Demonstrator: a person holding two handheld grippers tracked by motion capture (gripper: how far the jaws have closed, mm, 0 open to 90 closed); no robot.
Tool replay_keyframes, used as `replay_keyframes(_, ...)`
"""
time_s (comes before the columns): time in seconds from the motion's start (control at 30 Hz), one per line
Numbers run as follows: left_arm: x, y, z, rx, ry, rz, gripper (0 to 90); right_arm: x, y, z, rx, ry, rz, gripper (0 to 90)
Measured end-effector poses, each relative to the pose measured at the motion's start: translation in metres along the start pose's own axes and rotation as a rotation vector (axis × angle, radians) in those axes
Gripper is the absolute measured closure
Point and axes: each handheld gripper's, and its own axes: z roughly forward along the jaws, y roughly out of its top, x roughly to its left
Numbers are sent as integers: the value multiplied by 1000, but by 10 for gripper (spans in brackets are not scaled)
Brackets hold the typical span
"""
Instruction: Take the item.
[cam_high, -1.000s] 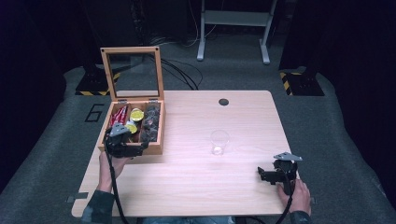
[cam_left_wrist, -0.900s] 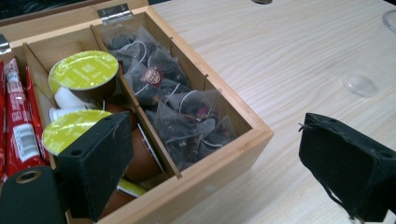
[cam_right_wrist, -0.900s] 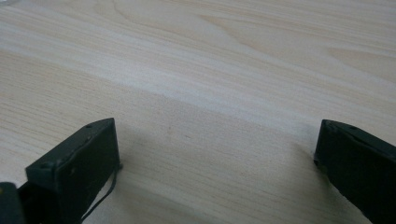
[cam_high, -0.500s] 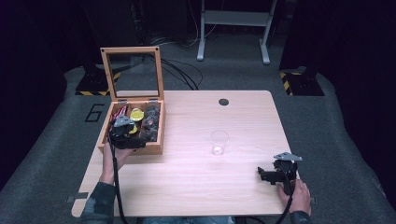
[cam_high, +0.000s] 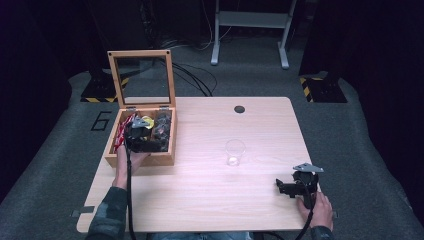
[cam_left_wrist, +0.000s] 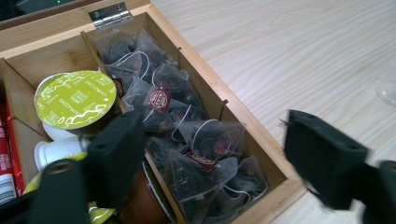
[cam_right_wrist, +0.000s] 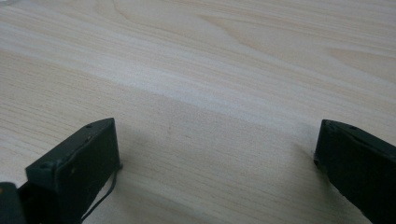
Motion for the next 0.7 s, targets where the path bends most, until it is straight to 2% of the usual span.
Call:
replay_keyframes(0.2,5,-1,9,39,15,10,344,0,0,0,0,0,-1,0)
replay_keyframes(0.3,7,-3,14,55,26,9,351,0,0,0,0,0,0,0)
replay_keyframes(0.47,9,-5,18,74,26,12,394,0,0,0,0,1,-1,0)
replay_keyframes(0.5,9,-5,18,90,25,14,410,0,0,0,0,0,-1,0)
replay_keyframes(0.63,8,-7,21,90,11,3,471,0,0,0,0,0,-1,0)
replay_keyframes(0.7,9,-7,21,102,10,15,502,0,0,0,0,0,0,0)
